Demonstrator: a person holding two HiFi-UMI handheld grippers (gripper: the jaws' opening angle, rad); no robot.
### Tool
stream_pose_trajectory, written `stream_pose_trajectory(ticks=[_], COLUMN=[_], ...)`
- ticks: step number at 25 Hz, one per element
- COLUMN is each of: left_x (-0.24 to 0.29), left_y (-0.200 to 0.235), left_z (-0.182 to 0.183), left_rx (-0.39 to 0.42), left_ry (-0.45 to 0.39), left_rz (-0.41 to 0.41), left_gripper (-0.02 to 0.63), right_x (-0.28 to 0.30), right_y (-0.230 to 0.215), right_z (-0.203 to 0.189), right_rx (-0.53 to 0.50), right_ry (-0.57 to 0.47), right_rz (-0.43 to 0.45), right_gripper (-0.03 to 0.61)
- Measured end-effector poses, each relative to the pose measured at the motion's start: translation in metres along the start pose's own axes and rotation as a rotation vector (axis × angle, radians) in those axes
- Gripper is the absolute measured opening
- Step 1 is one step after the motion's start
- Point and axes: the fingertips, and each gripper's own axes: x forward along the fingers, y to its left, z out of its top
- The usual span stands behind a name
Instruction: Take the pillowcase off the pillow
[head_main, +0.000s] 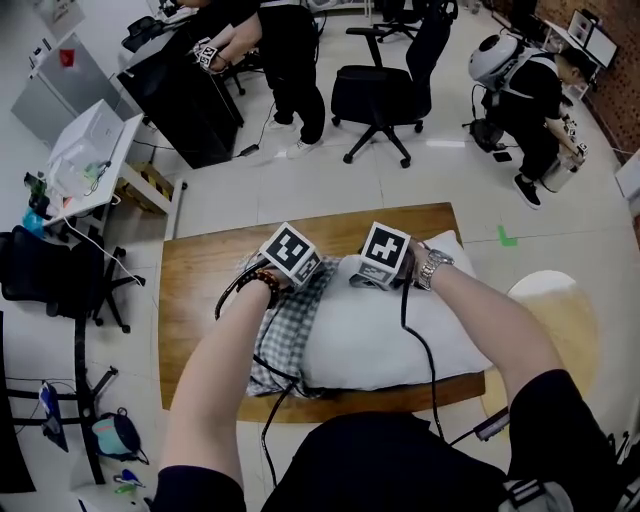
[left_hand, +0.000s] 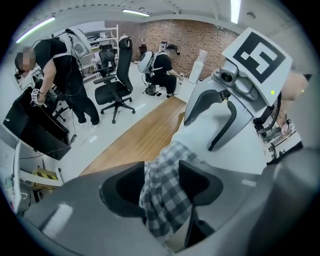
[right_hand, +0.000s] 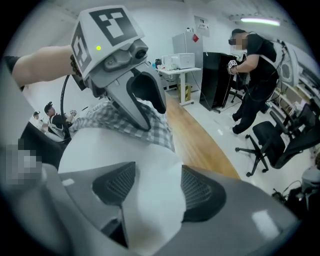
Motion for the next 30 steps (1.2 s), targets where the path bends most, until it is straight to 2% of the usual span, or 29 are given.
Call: stream_pose_trajectory(ticks=[4,6,9,11,16,19,25,27,30], left_x=[0.004,0.008,0.014,0.009,-0.016,-0.027,-0.043,-0.051,-0.063], left_y=[0.010,0.009,0.008,0.017,0.051,0.060,0.070,0.066,0.050], left_z=[-0.003,-0.005,-0.004,0.000,-0.001,-0.009,-0.008,-0.016,-0.038], left_rx=[-0.016,-0.015,0.015,0.022,-0.024,-0.086,-0.095,-0.139,-0.244], left_ry=[0.038,0.062,0.085,0.076,0.041,0.006,-0.022,0.014,0.112], left_rz=[-0.044,-0.066,-0.057,-0.025,0.096,0.116,0.183,0.173,0.123], left_gripper=[0.201,0.156,0.049,0.021,0.011,0.011,0.011,0.011,0.011], right_x=[0.009,0.013,0.013,0.008,-0.015,-0.029,-0.054,-0.063,-0.072], right_y=[-0.005,-0.003,-0.002,-0.006,-0.015,-0.014,-0.016,-0.019,-0.022], right_z=[0.004,0.003,-0.001,0.005,0.016,0.016,0.014,0.011,0.004], right_rx=[0.048,0.066,0.053,0.044,0.070,0.077,0.074,0.087,0.110], right_ry=[0.056,0.083,0.109,0.110,0.076,0.051,0.050,0.049,0.043], right_rz=[0.054,0.086,0.083,0.055,-0.008,-0.034,-0.091,-0.102,-0.111], right_gripper=[0.273,0.201,0.059,0.017,0.011,0.011,0.011,0.011,0.011])
